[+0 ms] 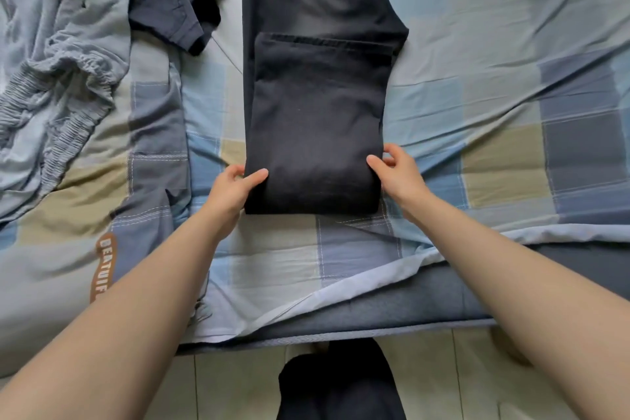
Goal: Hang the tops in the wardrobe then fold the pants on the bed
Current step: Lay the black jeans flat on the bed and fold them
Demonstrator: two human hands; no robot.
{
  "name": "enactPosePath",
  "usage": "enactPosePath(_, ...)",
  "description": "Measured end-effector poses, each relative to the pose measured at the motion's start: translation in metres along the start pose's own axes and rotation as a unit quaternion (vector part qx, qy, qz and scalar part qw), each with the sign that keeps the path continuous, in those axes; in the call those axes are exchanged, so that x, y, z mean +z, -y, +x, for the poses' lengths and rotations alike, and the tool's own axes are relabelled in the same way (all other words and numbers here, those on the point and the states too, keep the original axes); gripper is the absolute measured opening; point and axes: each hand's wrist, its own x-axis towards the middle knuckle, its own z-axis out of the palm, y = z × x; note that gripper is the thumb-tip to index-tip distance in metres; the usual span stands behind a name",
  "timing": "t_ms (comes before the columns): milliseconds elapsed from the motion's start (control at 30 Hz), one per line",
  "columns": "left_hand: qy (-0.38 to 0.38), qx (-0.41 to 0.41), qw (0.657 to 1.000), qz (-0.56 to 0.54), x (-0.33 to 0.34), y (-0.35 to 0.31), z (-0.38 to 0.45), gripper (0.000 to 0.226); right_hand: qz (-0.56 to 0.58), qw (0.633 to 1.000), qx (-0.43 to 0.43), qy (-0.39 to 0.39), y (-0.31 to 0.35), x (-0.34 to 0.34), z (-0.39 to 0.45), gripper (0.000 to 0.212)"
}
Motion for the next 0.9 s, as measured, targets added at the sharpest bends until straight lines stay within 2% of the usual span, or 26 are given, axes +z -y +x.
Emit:
enactPosePath(67, 0.018, 0.015, 0.999, -0.034, 0.0, 0.0, -0.008, 0.021, -0.002, 0.999, -0.028, -0.041, -0.003, 0.003, -0.004, 0.016)
enactPosePath(100, 0.021, 0.016, 0.999, -0.04, -0.001, 0.003, -0.013, 0.02, 0.006, 0.999, -0.027, -0.038, -0.005, 0.004, -0.007, 0.019)
enactPosePath(233, -0.005, -0.036, 0.999, -0.003, -0.006, 0.033, -0.042, 0.016, -0.072, 0.995, 0.039, 0.061, -0.025, 0.005, -0.03, 0.026)
enactPosePath(300, -0.015, -0.066, 0.998, -0.006, -0.008, 0.051, -0.062, 0.013, -0.087, 0.991, 0.078, 0.072, -0.043, 0.001, -0.05, 0.027)
enactPosePath(400, -0.022, -0.085, 0.996, -0.012, -0.004, 0.065, -0.084, 0.022, 0.019, 0.985, 0.166, 0.049, -0.063, -0.003, -0.077, 0.026)
enactPosePath(467, -0.014, -0.081, 0.997, -0.012, 0.0, 0.072, -0.099, 0.023, 0.061, 0.984, 0.161, 0.041, -0.076, -0.007, -0.096, 0.027)
enactPosePath(567, -0.03, -0.061, 0.996, -0.056, 0.004, 0.09, -0.122, 0.043, 0.115, 0.985, 0.125, 0.024, -0.093, -0.016, -0.124, 0.03)
enactPosePath(600, -0.044, -0.056, 0.996, -0.054, 0.005, 0.097, -0.129, 0.043, 0.121, 0.986, 0.116, 0.018, -0.097, -0.018, -0.13, 0.025)
enactPosePath(700, -0.062, -0.071, 0.995, -0.037, 0.0, 0.121, -0.149, 0.021, 0.086, 0.99, 0.108, -0.009, -0.105, -0.02, -0.145, 0.021)
enactPosePath(800, -0.051, -0.092, 0.994, -0.003, -0.003, 0.142, -0.169, 0.018, 0.029, 0.99, 0.137, -0.028, -0.12, -0.023, -0.163, 0.03)
enactPosePath(900, -0.053, -0.103, 0.993, 0.028, -0.004, 0.154, -0.185, 0.02, 0.076, 0.978, 0.192, -0.03, -0.136, -0.027, -0.195, 0.018)
